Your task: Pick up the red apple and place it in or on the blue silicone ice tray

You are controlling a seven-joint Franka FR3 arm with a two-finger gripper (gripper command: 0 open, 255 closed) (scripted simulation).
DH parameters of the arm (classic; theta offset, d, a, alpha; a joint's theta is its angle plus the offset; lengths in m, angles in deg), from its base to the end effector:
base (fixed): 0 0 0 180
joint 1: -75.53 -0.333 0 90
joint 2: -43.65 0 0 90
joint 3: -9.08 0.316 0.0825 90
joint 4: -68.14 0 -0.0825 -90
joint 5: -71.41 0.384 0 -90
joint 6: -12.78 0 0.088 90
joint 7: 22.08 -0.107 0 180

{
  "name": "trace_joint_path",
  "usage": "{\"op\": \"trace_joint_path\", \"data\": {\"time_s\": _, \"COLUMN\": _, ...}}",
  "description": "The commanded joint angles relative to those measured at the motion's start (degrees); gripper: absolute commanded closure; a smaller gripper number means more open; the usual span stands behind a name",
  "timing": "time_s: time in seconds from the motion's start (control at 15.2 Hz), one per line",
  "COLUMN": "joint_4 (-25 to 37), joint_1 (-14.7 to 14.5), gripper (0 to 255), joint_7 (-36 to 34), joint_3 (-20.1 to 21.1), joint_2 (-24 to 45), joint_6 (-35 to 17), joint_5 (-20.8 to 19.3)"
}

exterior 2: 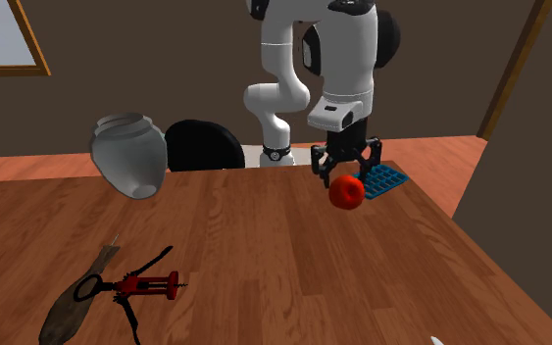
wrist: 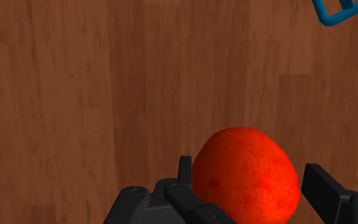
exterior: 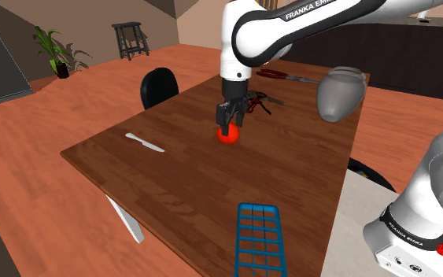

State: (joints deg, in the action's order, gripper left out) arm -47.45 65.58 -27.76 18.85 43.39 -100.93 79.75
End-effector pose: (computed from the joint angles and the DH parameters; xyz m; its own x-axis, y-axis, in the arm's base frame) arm 0.5134 0.1938 0.4508 0.9815 0.1861 -0.0449 0.1792 -0.9756 -0.1265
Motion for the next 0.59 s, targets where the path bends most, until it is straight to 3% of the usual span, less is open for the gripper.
{"op": "trace_joint_path", "data": {"time_s": 0.0, "joint_4": -3.9, "joint_1": -0.8, "gripper": 255, "joint_7": -1.3, "joint_3": 0.8, "joint_2": -3.2, "joint_6": -0.9, "joint_5": 0.7}}
{"op": "trace_joint_path", "data": {"time_s": 0.53, "joint_4": -14.7, "joint_1": -5.3, "gripper": 255, "joint_7": -8.4, "joint_3": 5.6, "joint_2": -14.0, "joint_6": -2.2, "joint_5": 4.4}}
